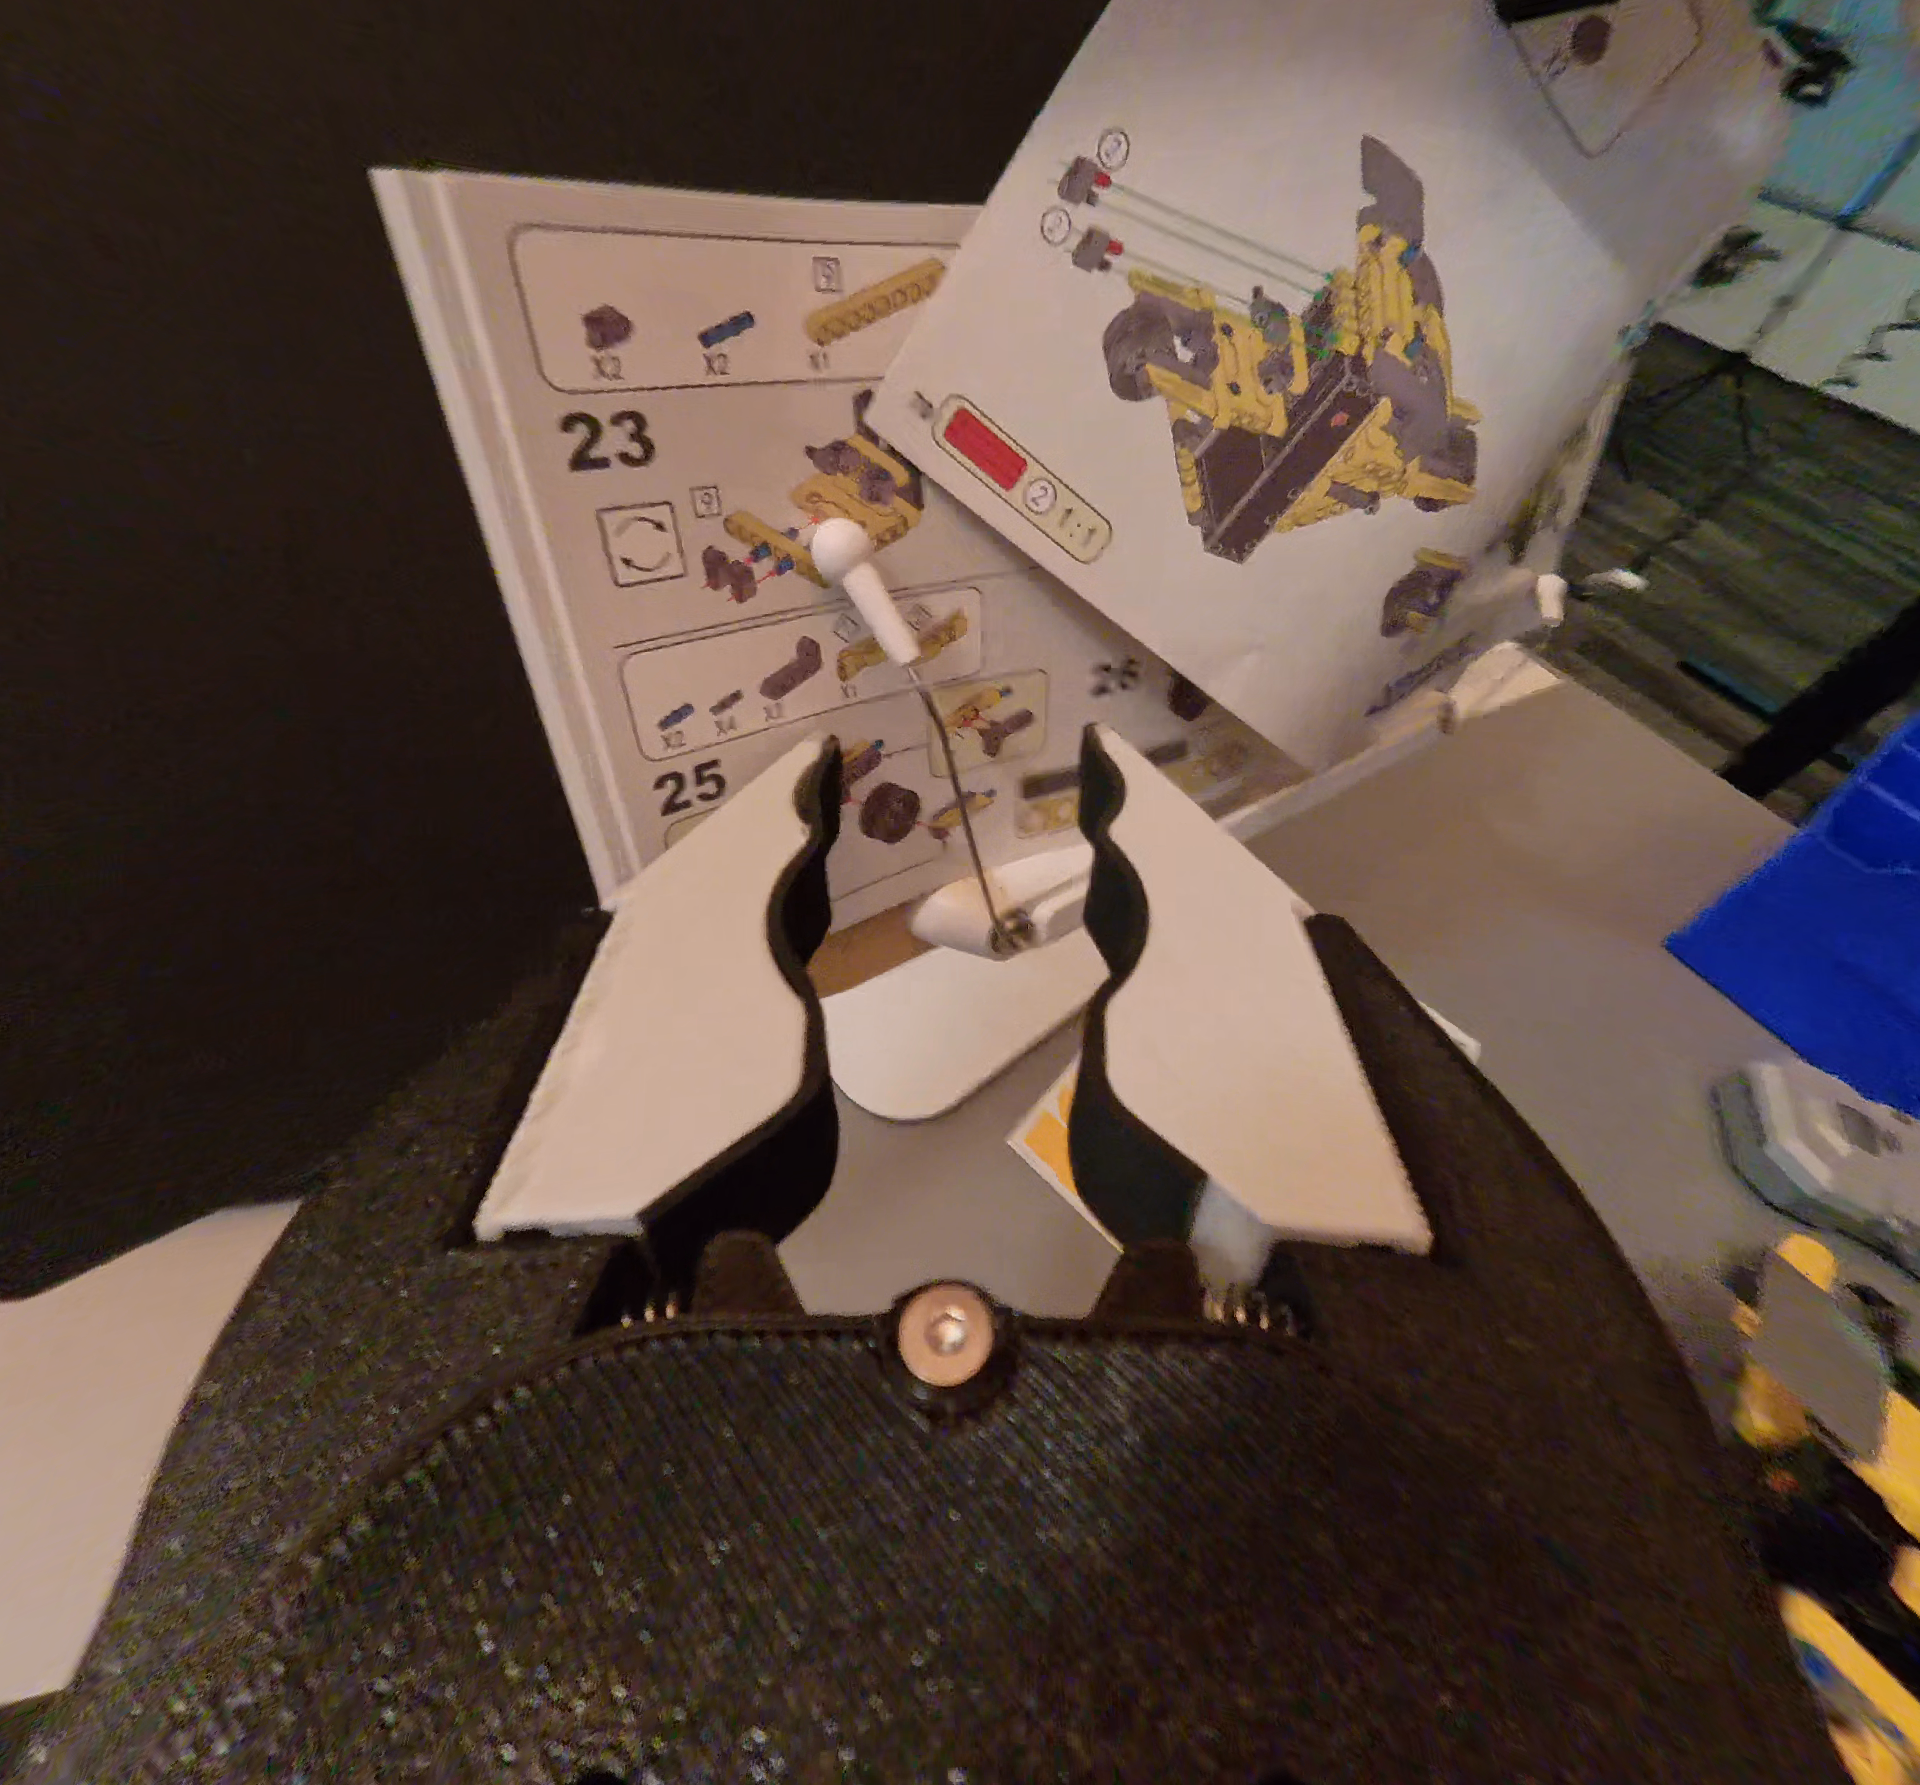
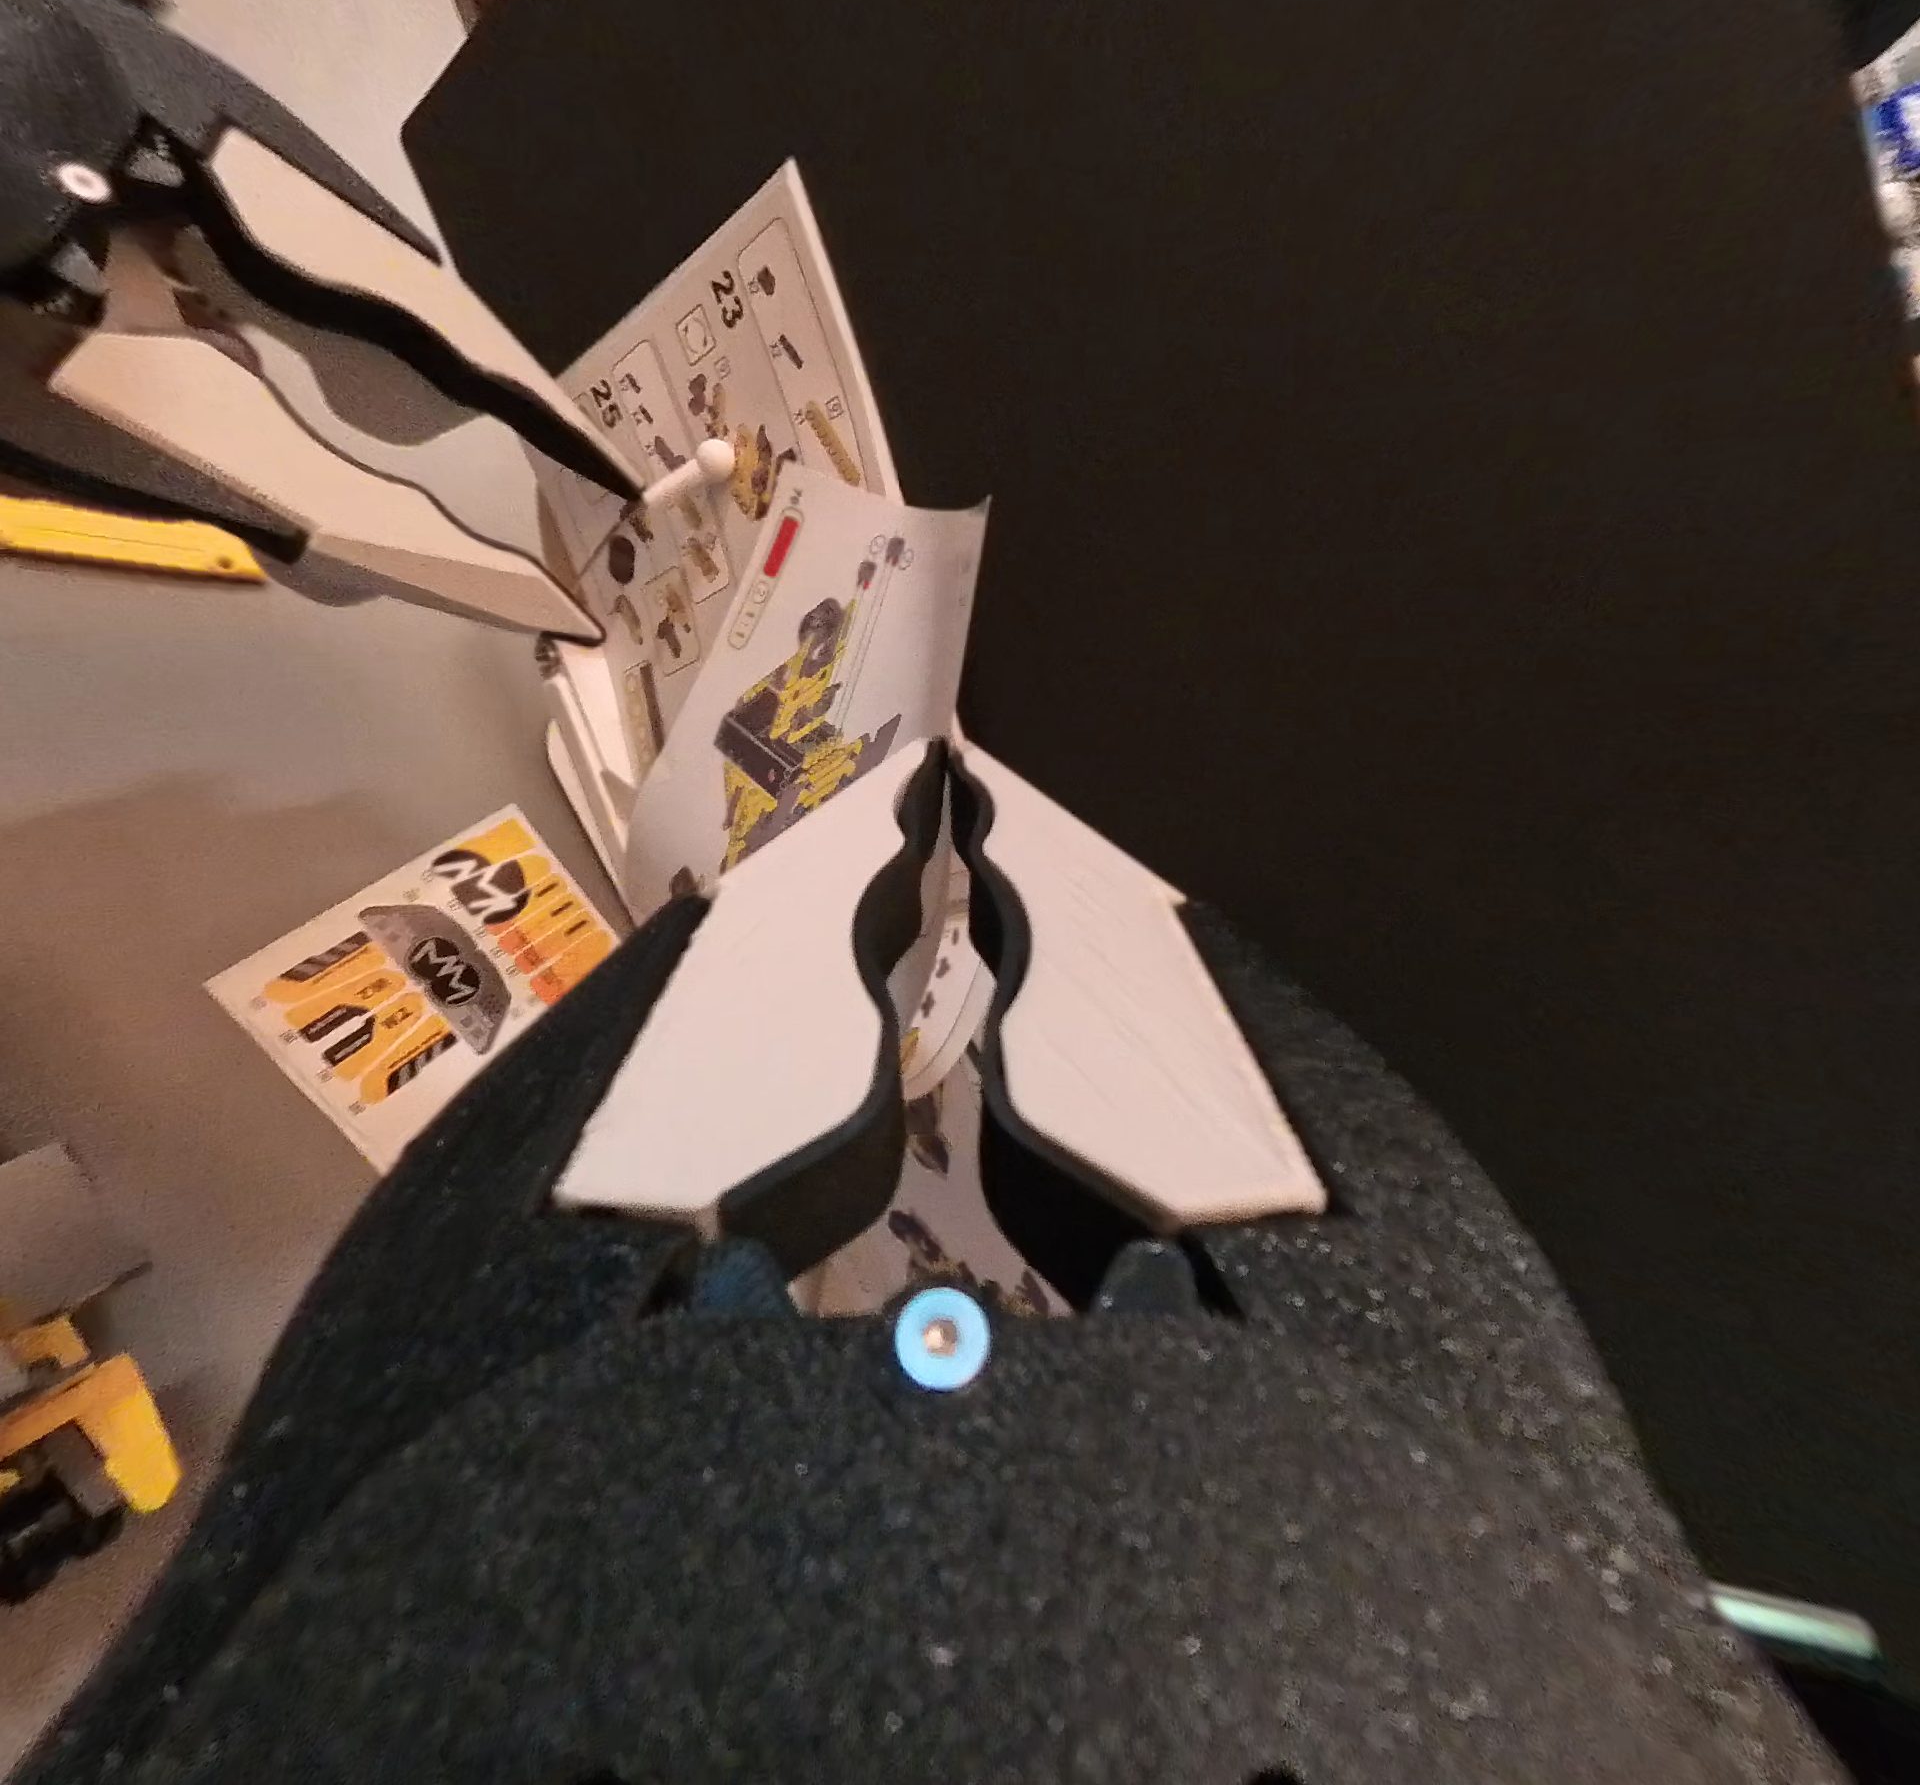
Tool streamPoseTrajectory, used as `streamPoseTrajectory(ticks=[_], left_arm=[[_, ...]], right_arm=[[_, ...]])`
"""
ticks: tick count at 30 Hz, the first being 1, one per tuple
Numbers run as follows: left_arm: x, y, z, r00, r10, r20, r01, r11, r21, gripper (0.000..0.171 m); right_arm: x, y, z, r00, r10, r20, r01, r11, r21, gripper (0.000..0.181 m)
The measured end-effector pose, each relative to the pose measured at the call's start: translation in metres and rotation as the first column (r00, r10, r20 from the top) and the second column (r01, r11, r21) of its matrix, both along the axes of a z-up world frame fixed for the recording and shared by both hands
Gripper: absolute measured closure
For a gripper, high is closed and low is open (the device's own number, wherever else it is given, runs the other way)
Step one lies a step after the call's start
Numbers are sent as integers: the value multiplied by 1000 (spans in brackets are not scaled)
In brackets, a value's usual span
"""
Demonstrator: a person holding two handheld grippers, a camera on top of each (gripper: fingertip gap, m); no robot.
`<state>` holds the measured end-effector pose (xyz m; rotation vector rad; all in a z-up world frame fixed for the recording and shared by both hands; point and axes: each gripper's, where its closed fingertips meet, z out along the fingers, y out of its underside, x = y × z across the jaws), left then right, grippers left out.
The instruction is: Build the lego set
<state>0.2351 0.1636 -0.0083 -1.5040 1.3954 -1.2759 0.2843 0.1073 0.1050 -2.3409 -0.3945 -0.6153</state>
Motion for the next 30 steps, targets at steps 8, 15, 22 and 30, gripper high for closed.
streamPoseTrajectory(ticks=[8,15,22,30], left_arm=[[1,6,1,999,15,45,-21,991,135,171],[-11,13,-6,996,-63,56,32,901,432,171],[-12,6,-6,990,-118,71,81,914,398,171],[-14,6,-8,987,-147,62,119,937,327,171]], right_arm=[[-4,12,-5,994,11,104,-15,999,39,181],[-6,39,-21,984,80,160,-84,996,16,181],[-15,74,-39,976,144,166,-143,990,-19,181],[-23,82,-41,964,188,188,-195,981,19,180]])
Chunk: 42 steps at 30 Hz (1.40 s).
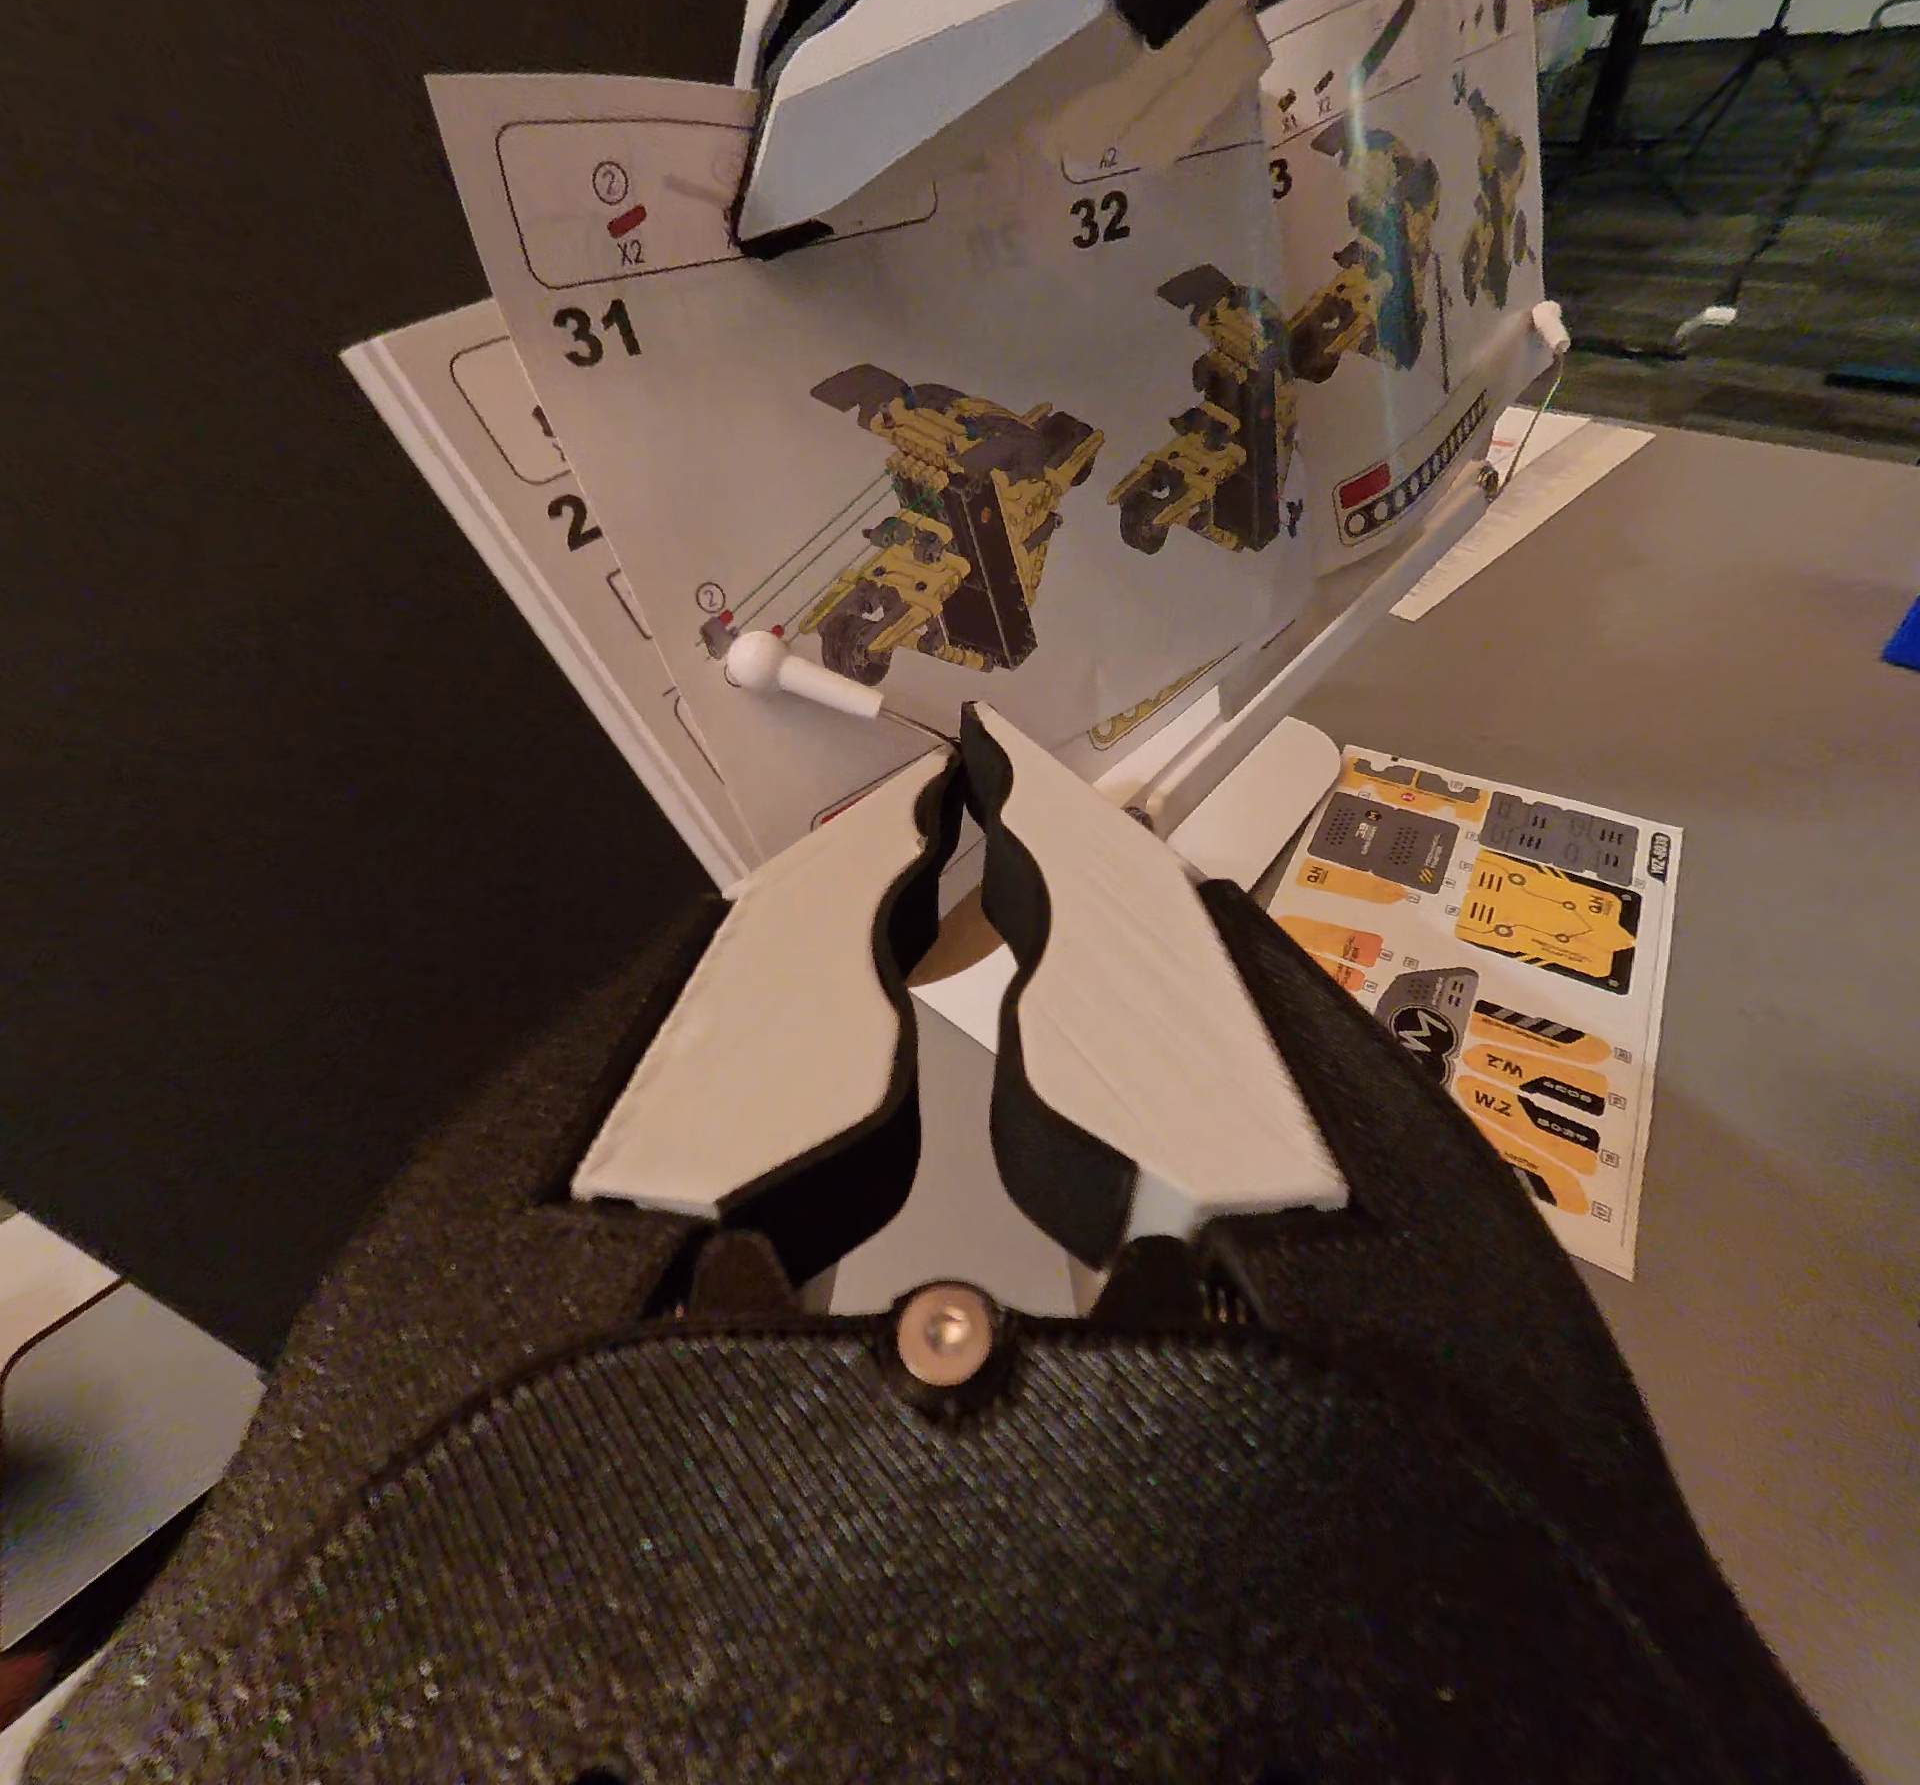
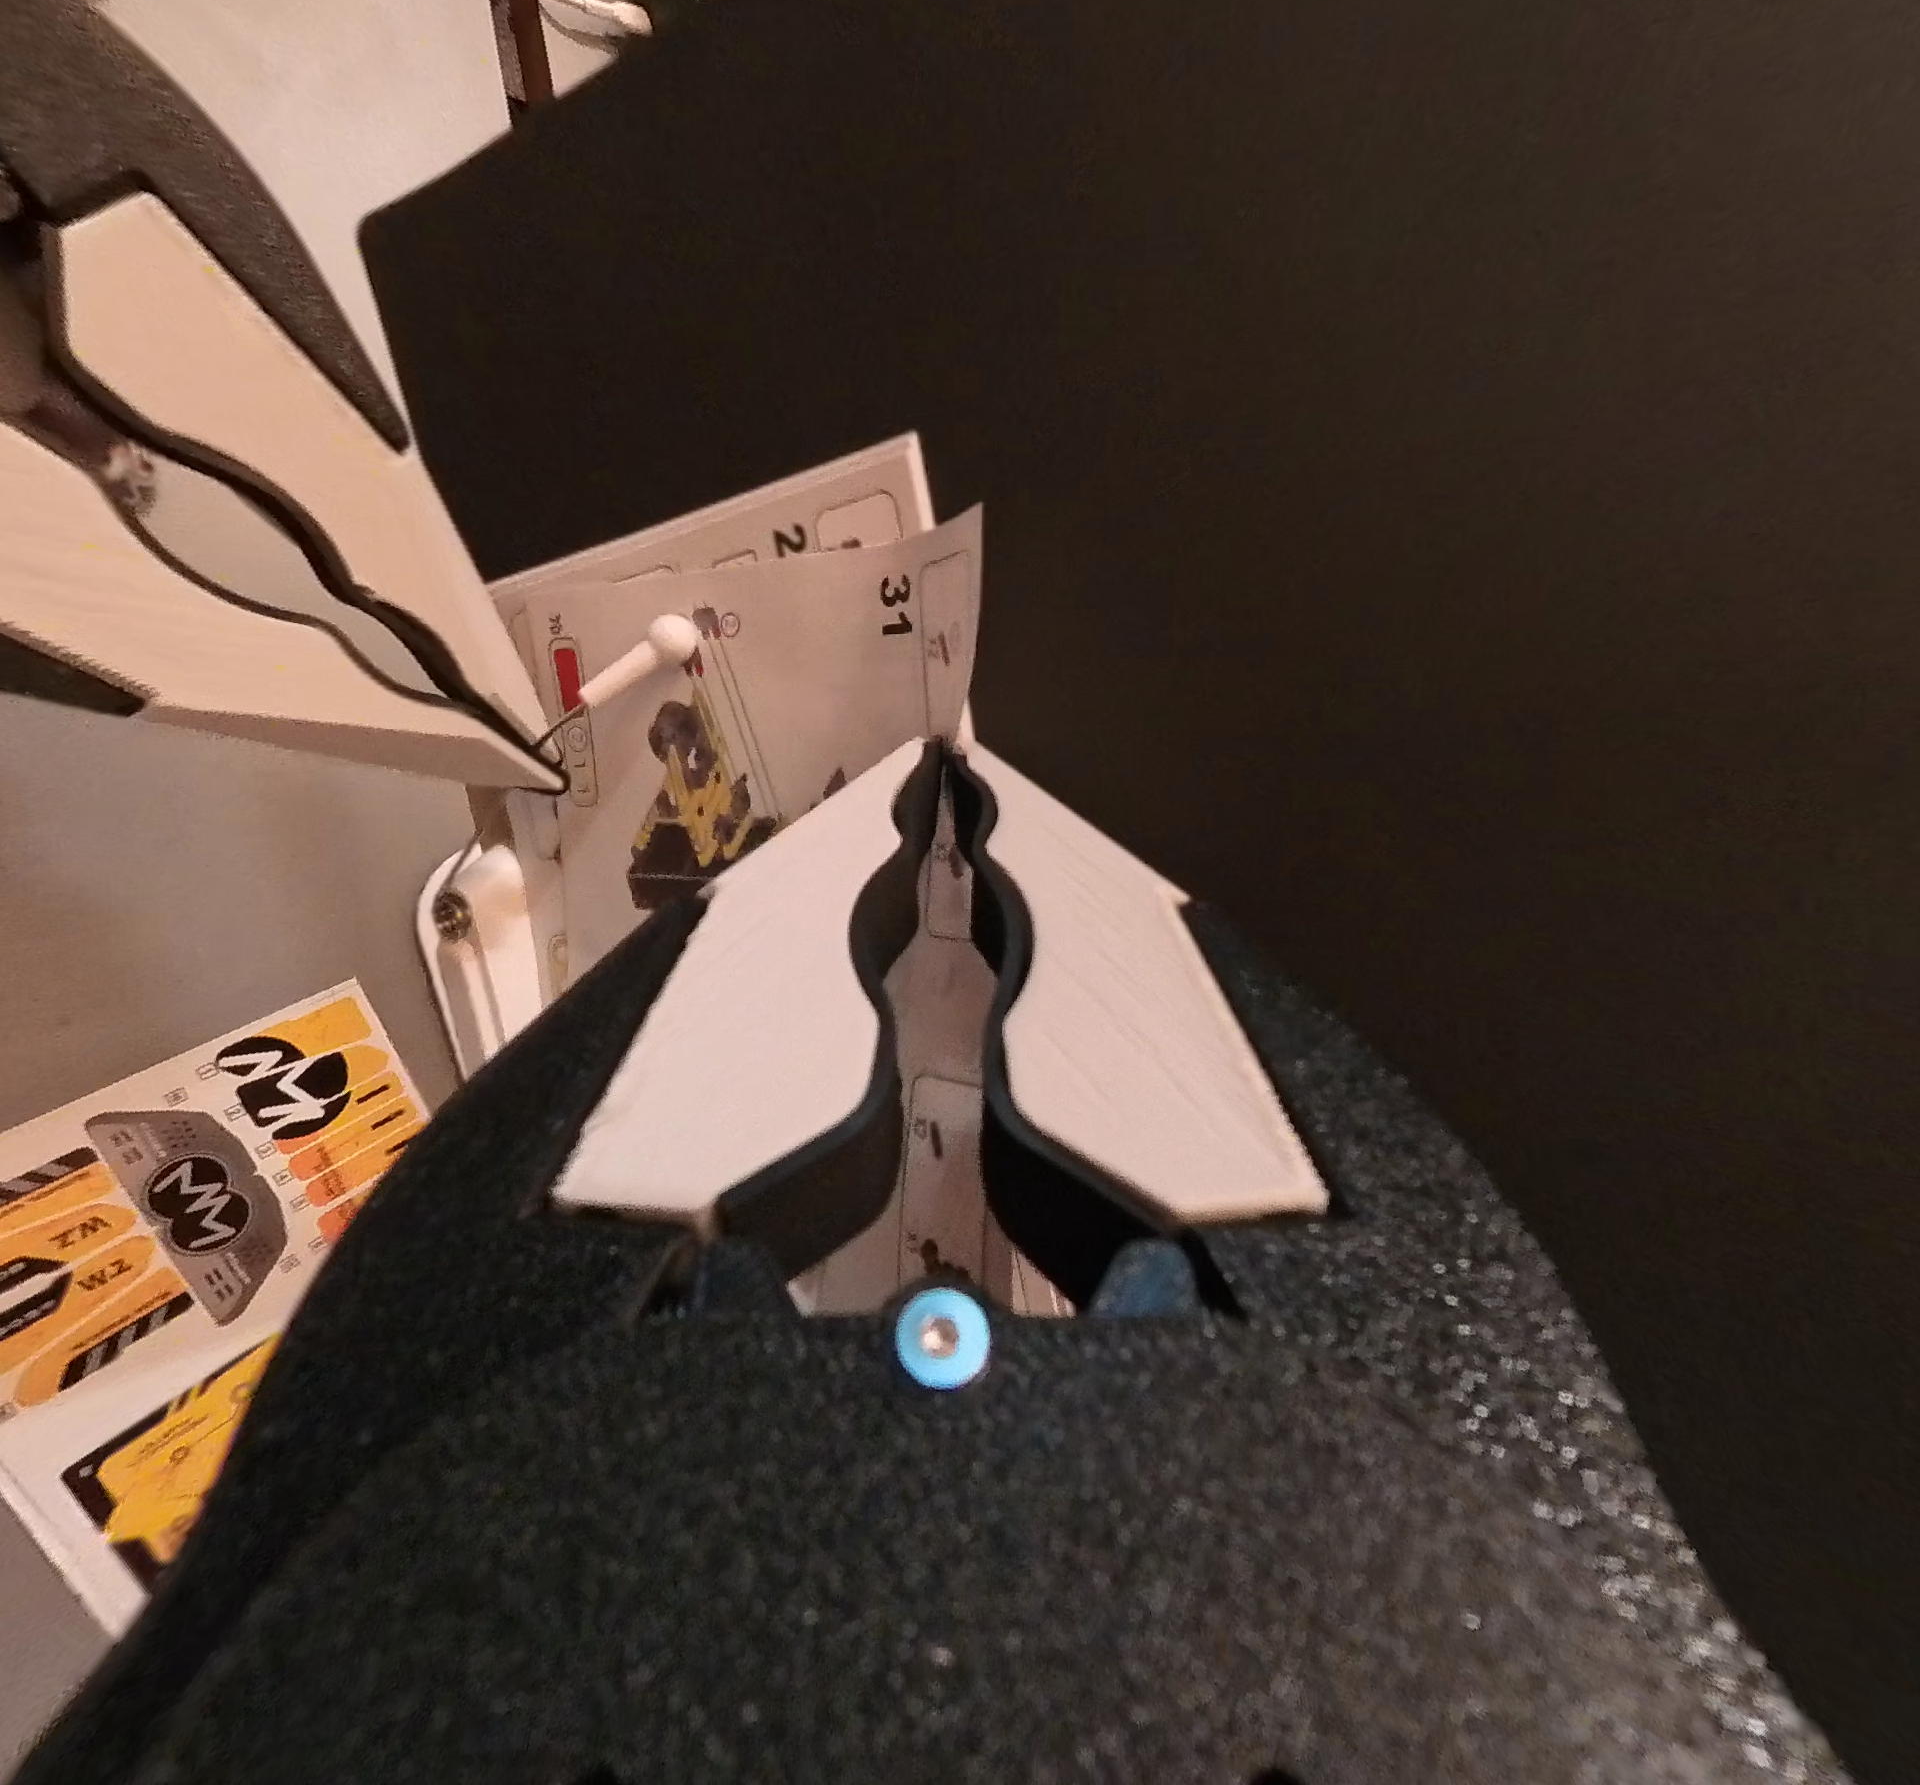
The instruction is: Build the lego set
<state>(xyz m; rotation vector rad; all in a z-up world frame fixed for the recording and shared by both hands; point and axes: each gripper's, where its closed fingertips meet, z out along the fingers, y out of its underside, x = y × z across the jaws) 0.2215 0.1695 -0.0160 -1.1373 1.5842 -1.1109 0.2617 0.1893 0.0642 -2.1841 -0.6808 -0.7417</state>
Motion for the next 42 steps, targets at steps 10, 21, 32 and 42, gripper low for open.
streamPoseTrajectory(ticks=[10,21,32,42], left_arm=[[-9,-11,2,996,-93,-15,92,995,-29,171],[-8,-18,-2,992,-120,-35,118,991,-57,161],[-14,-16,8,989,-147,-3,145,977,-154,147],[-20,-27,-1,975,-214,-65,200,964,-175,141]], right_arm=[[-15,5,-10,988,67,137,-69,998,8,181],[-18,4,7,986,11,166,-39,986,163,129],[-4,-66,-5,968,-53,245,-32,944,329,181],[29,-64,-28,957,-190,220,100,926,365,181]])
